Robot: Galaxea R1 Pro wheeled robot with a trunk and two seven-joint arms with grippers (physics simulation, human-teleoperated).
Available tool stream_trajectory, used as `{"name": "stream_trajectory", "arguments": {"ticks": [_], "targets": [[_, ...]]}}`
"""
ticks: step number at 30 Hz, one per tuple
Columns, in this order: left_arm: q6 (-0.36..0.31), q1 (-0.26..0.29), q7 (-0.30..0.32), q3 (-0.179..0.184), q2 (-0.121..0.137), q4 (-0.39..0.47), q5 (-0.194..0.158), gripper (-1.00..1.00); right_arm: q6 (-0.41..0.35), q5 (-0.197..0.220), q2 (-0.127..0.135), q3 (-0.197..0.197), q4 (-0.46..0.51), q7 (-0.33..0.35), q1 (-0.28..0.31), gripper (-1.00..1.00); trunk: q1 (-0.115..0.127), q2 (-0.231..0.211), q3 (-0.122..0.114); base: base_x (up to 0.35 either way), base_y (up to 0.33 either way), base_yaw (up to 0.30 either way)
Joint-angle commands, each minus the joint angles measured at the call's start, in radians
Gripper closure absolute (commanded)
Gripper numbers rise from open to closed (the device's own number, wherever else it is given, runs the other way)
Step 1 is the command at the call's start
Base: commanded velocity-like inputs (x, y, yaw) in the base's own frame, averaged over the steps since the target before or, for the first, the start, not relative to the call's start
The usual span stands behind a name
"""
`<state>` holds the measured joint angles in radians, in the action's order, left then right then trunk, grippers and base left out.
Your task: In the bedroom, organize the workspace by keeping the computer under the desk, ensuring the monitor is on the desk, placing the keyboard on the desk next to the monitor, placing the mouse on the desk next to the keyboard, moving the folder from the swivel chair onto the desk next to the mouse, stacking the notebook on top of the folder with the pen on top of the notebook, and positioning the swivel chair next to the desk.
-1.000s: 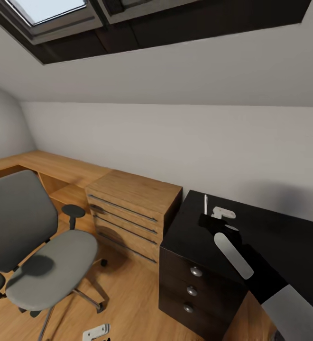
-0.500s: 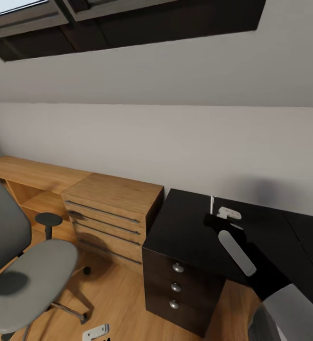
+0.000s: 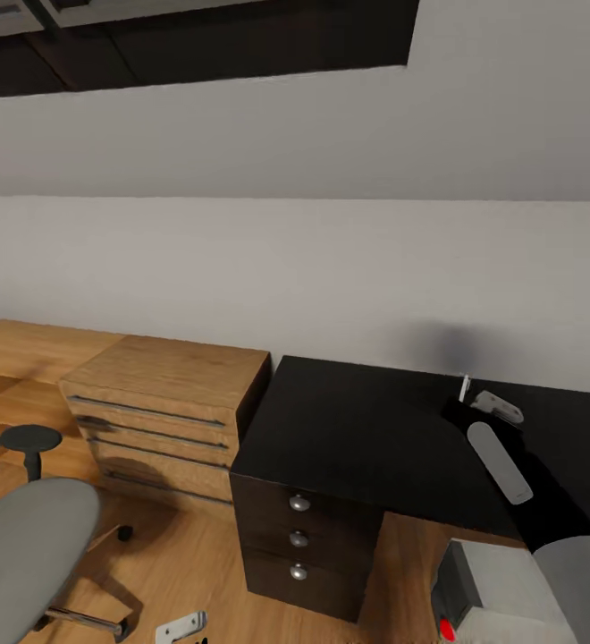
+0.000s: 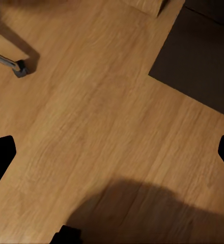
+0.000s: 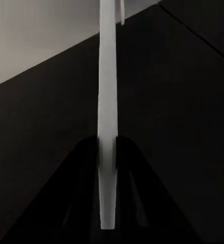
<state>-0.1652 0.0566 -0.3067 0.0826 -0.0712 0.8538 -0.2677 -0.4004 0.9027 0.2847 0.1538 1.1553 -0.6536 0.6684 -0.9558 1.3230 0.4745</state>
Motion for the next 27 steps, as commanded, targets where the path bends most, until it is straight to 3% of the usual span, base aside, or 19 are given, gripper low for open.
{"name": "stream_trajectory", "arguments": {"ticks": [1, 20, 27], "targets": [[-0.004, 0.000, -0.008, 0.003, 0.001, 0.002, -0.008, -1.00, -0.001, 0.006, 0.010, 0.001, -0.001, -0.008, 0.001, 1.00, 0.000, 0.001, 0.001, 0.000, 0.000, -0.296], [-0.004, 0.000, -0.008, 0.003, 0.001, 0.004, -0.008, -1.00, 0.000, -0.002, 0.020, 0.000, -0.044, -0.004, 0.002, 1.00, 0.000, 0.001, 0.001, 0.000, 0.000, -0.296], [-0.004, 0.000, -0.008, 0.003, 0.000, 0.005, -0.008, -1.00, 0.001, -0.013, 0.058, 0.000, -0.100, 0.003, 0.002, 1.00, 0.000, 0.001, 0.001, 0.000, 0.000, -0.296]]}}
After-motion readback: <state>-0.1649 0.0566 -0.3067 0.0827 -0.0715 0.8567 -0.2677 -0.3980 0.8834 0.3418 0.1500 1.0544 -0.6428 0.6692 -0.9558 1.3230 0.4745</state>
